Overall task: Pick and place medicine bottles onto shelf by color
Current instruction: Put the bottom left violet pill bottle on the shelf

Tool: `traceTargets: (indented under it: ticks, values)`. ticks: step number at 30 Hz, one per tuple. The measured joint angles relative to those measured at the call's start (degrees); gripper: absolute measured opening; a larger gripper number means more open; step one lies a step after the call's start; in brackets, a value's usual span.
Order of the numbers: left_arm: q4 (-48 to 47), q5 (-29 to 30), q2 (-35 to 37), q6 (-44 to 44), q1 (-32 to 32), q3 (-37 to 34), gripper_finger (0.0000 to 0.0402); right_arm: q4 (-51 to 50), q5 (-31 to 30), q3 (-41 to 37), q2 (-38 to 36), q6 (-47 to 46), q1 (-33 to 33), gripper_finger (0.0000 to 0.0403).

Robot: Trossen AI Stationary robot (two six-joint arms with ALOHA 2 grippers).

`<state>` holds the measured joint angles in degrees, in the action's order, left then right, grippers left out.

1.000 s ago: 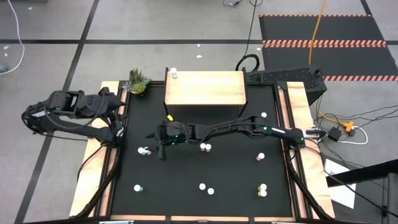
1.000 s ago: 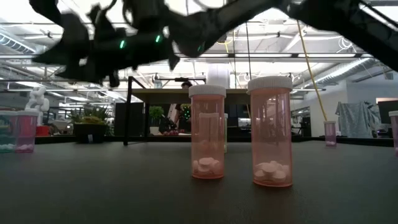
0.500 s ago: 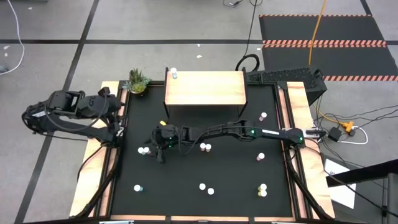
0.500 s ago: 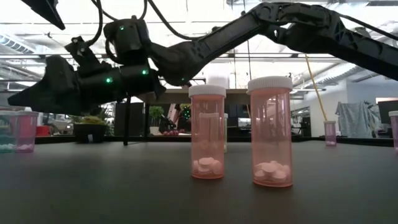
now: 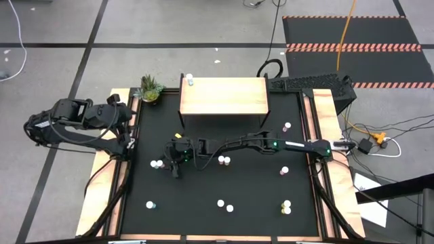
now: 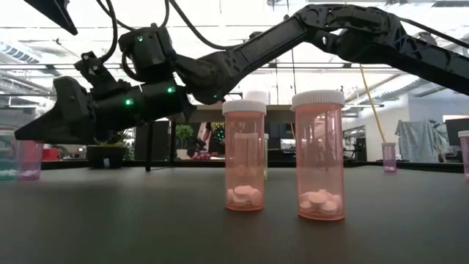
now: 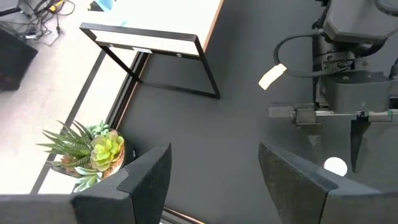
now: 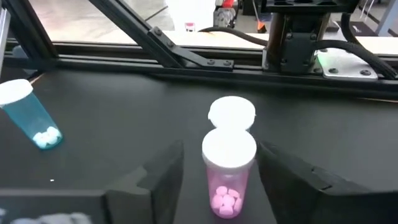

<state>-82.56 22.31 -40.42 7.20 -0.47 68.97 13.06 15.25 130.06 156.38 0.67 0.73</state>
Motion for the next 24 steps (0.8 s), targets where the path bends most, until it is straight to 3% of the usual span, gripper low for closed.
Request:
traceTargets:
  ticks: [6,24]
  values:
    - [0.0,0.3,0.0,0.3,0.0,0.0,0.0243,-0.1,0.0,0.0,0.0,0.0,0.0,0.0150]
    - [-0.3,0.3,0.0,2.4,0.0,0.0,0.0243,-0.5,-1.9,0.0,0.0,-1.9,-0.7,0.0113]
